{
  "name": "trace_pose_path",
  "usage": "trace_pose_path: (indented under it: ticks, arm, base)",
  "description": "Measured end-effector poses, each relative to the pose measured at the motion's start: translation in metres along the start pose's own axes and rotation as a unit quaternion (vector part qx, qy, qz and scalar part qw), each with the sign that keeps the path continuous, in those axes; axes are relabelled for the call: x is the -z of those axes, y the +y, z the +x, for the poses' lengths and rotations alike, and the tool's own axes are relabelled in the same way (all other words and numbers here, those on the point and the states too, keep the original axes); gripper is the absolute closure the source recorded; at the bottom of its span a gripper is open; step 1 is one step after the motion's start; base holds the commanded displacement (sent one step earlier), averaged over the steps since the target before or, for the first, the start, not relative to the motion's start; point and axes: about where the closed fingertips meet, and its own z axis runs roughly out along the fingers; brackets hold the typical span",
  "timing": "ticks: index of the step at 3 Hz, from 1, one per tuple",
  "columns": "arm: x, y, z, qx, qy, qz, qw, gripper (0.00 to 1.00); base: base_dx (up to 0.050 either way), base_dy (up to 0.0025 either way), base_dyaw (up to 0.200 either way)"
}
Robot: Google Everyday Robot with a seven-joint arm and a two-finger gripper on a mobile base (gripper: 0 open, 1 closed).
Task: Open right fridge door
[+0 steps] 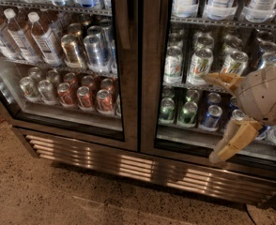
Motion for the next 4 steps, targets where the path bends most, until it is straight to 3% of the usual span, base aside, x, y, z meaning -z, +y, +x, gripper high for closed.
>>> trace_pose_path:
  ticks: [1, 2, 3, 4]
  arm:
    - [0.0035, 0.0004, 0.0009, -0.019, -0.016, 0.047, 0.9986, 0.0]
    - [0.0035, 0.0004, 0.0009, -0.019, -0.016, 0.046, 0.9986, 0.0]
    - [0.0016, 0.0006, 0.0, -0.022, -0.081, 0.024, 0.9962, 0.0]
    - [0.0007, 0.0031, 0.0038, -0.027, -0.221, -0.022, 0.9748, 0.0]
  base:
    - [0.0, 0.0, 0.0]
    - [0.0, 0.0, 0.0]
    - [0.0, 0.0, 0.0]
    - [0.0, 0.0, 0.0]
